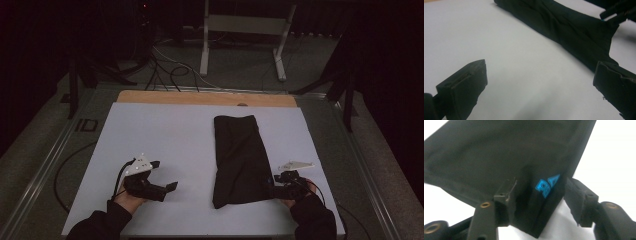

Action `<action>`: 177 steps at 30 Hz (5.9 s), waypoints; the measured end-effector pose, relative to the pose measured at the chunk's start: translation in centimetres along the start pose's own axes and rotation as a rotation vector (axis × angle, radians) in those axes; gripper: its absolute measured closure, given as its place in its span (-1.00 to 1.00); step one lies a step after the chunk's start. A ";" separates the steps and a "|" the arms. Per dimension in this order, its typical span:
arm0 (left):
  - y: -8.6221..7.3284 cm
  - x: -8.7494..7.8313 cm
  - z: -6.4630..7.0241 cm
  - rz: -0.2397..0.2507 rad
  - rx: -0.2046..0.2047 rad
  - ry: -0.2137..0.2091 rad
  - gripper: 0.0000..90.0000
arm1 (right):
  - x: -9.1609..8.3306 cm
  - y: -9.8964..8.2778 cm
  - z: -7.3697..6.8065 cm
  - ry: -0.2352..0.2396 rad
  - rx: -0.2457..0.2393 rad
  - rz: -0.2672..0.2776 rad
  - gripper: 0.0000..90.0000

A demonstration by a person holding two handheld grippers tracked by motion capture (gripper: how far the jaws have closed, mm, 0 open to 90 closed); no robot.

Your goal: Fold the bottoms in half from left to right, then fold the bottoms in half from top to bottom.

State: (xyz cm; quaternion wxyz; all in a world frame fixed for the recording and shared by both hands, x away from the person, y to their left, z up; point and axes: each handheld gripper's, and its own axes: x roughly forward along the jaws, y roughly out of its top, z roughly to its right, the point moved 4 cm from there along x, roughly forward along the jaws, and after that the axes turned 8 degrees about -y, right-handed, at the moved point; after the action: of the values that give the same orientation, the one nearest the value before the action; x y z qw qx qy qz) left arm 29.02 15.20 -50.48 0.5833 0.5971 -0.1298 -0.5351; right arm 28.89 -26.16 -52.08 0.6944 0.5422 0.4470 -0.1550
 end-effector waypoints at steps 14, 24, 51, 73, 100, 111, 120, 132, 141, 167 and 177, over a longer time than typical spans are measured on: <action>-0.3 0.2 -0.1 0.002 0.005 -0.010 -1.00 | -1.2 0.0 0.4 0.015 0.037 -0.021 0.95; -0.3 0.5 0.1 0.004 0.012 -0.024 -1.00 | -1.4 -1.2 1.5 0.017 0.112 -0.048 0.95; -0.7 0.8 0.6 -0.005 0.045 -0.044 -1.00 | -1.0 0.5 0.9 -0.059 -0.014 0.142 -0.50; -1.0 1.1 0.7 -0.023 0.054 -0.058 -1.00 | -1.1 0.3 0.2 -0.056 -0.085 0.215 -0.78; 2.1 1.4 3.5 -0.063 0.091 -0.184 -1.00 | -3.8 2.6 -1.4 -0.018 -0.158 0.270 -0.78; 5.0 1.8 4.2 -0.062 0.116 -0.208 -1.00 | -5.5 5.5 -0.4 -0.057 -0.200 0.346 -0.78; 7.2 2.4 3.3 -0.051 0.122 -0.195 -1.00 | -5.5 8.1 0.0 -0.061 -0.202 0.390 -0.78; 8.8 3.8 2.1 -0.059 0.125 -0.167 -1.00 | -3.5 10.2 0.8 -0.067 -0.192 0.375 -0.78; 9.0 5.3 1.3 -0.086 0.120 -0.158 -1.00 | -1.4 11.4 1.1 -0.077 -0.189 0.352 -0.78; 10.3 11.7 -1.2 -0.135 0.051 -0.112 -1.00 | 4.8 13.2 3.6 -0.107 -0.131 0.258 -0.78; 10.6 13.8 -2.3 -0.136 0.011 -0.079 -1.00 | 6.7 13.3 4.0 -0.107 -0.114 0.221 -0.78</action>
State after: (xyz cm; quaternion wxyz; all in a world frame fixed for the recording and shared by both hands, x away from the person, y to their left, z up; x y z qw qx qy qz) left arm 41.20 2.72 -48.91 0.5365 0.5864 -0.1147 -0.5960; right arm 43.69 -23.09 -49.16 0.7597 0.5389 0.3547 -0.0807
